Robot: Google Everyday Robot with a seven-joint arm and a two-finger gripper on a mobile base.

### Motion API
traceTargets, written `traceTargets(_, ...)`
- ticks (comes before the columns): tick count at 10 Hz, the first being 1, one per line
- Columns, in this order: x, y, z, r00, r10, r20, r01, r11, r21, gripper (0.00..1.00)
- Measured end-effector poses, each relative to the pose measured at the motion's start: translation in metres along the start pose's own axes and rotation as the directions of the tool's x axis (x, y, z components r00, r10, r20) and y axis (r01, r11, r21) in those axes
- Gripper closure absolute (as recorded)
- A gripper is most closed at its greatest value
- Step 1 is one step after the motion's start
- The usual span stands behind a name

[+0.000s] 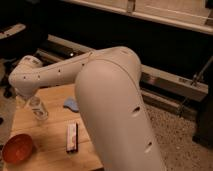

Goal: Stand the bottle upright

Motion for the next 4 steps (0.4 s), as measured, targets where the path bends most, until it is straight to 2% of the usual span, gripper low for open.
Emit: traceTargets(4, -0.0032, 0.0051, -0.0023, 1.000, -0.013, -0.001, 0.013, 1.000, -0.010, 0.20)
